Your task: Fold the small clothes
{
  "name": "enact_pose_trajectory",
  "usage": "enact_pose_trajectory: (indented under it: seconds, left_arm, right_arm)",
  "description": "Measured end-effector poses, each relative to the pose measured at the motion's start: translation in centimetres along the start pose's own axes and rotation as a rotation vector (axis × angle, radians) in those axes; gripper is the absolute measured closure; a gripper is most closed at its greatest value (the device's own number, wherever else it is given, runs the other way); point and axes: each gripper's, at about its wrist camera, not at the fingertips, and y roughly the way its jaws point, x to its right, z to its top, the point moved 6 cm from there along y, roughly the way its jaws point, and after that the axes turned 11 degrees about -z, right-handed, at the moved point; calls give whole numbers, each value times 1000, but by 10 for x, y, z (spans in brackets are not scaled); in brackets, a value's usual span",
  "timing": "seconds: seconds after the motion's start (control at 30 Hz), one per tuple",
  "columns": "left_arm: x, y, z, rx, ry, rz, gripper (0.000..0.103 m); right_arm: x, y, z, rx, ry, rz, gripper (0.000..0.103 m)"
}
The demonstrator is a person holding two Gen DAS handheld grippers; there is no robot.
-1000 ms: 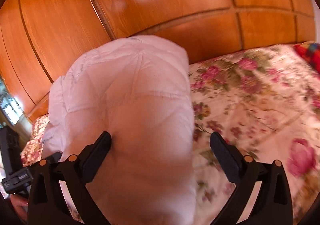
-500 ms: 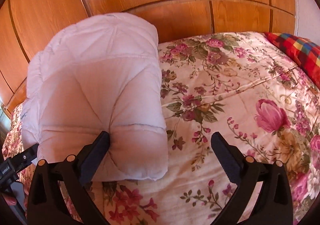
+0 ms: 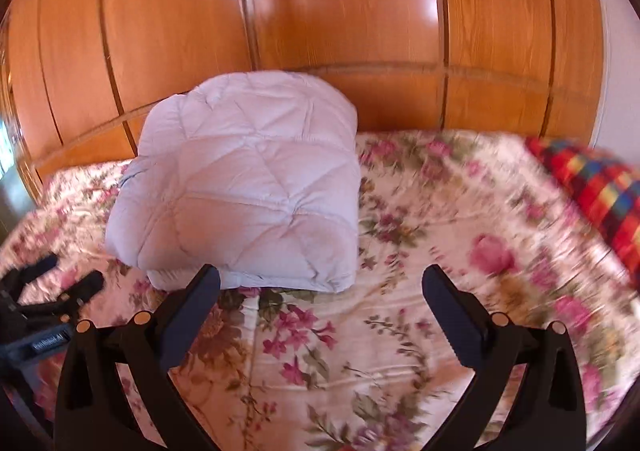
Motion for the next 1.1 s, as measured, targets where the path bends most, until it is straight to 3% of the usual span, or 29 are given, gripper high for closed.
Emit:
enact_pose_trajectory:
  seconds: [0.07, 0.2, 0.4, 0.53, 0.77, 1.1]
  left_arm:
    - [3, -12, -1, 14, 18, 31, 3]
    - [7, -37, -2, 51, 9, 20, 3]
    - [3, -67, -2, 60, -62, 50, 3]
    - [7, -83, 0, 74, -88, 40, 3]
    - [17, -101, 1, 108, -46, 42, 3]
    - [12, -98, -1, 79, -85, 37, 3]
  right_arm:
    - [0, -13, 0, 28, -19, -29, 2]
    - [-3, -40, -4, 65, -18, -46, 2]
    - [-7, -69, 3, 96, 3, -63, 2]
    - [-5, -76, 9, 85, 42, 5, 2]
    - [-11, -80, 10, 96, 5, -5, 2]
    - [-11, -78, 9, 87, 1, -3, 2]
